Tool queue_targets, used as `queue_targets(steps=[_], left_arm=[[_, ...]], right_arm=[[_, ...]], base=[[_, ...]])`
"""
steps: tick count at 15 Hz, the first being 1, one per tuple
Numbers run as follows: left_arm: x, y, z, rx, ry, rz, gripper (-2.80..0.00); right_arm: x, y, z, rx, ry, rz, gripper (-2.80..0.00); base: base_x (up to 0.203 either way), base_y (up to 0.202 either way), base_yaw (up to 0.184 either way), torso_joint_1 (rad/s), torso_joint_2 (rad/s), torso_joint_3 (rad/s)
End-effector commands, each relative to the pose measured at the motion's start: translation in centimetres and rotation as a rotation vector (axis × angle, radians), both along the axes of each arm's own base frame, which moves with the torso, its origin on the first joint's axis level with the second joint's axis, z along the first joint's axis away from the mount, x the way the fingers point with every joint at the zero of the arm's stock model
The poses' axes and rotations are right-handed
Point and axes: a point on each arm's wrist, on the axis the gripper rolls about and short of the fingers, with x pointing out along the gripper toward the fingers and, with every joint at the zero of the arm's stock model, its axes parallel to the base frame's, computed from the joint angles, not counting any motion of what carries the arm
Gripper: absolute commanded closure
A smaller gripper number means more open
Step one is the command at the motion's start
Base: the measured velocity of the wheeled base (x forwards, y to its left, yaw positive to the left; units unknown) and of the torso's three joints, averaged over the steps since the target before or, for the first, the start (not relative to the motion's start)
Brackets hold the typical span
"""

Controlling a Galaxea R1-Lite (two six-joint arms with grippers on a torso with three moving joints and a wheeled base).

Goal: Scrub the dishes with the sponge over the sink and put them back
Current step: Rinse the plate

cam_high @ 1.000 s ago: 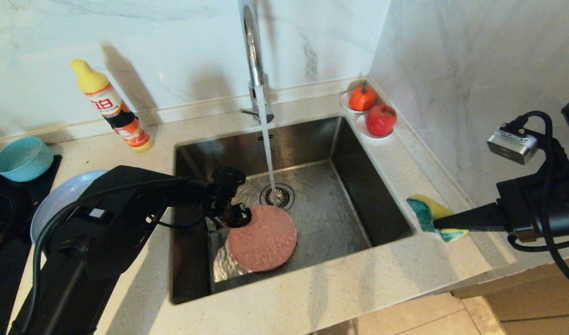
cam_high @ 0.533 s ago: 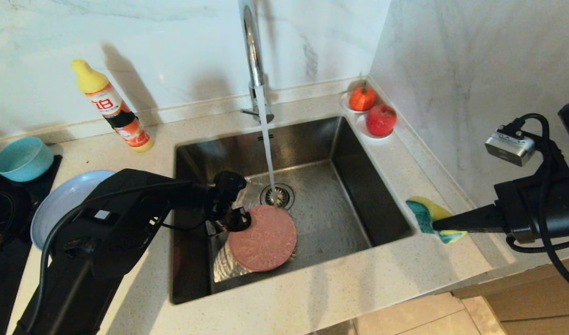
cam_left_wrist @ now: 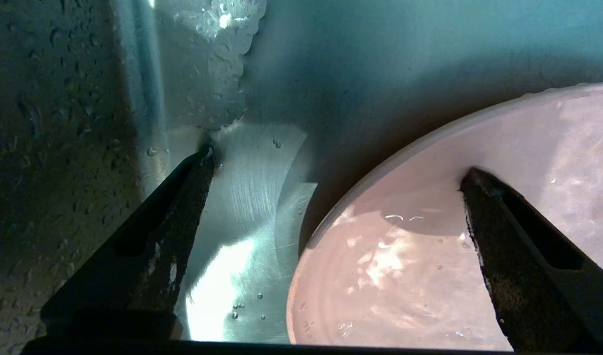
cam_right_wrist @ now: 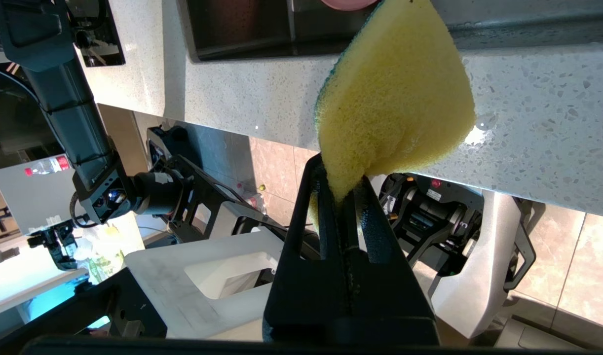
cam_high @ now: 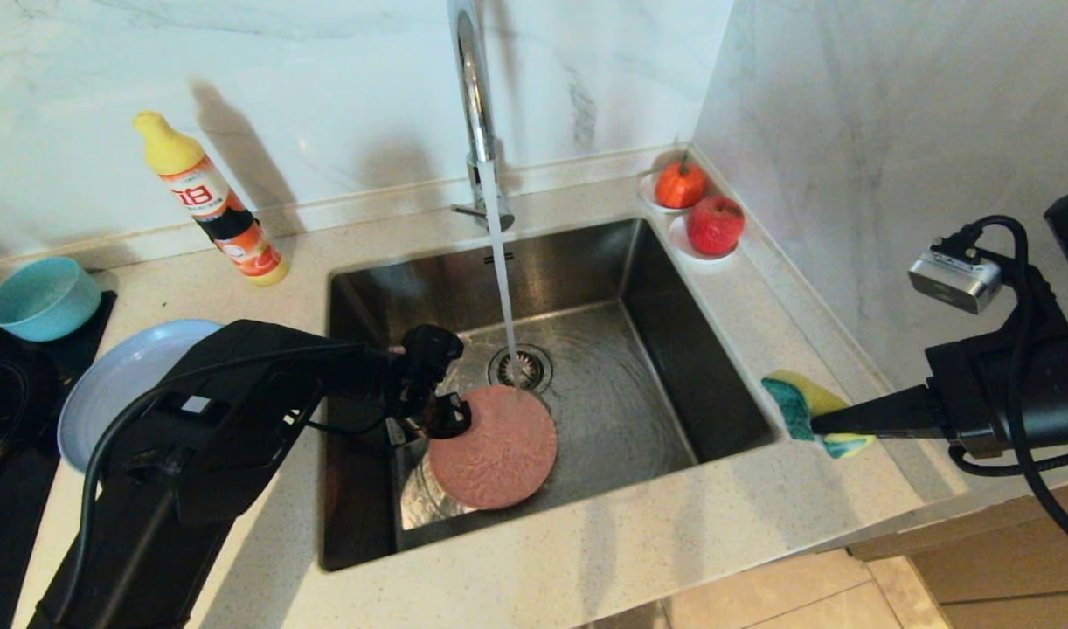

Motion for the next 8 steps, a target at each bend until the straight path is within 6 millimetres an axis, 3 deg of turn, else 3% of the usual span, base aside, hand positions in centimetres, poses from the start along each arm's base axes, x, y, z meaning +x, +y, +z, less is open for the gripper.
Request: queue_targets(steps=[1, 8], left_arm=[[0.01, -0.01, -0.20, 0.000, 0.003, 0.005, -2.80], [0.15, -0.05, -0.99, 0.003, 0.013, 0.005, -2.80]], right_arm=[[0.03, 0.05, -0.05, 0.002, 0.006, 0.003, 0.00], [0.05, 0.02, -0.11, 0.002, 0.008, 0.002, 0.00]], base=[[0.000, 0.000, 0.000, 0.000, 0.00, 0.000], [0.000, 0.000, 0.000, 0.000, 0.00, 0.000]])
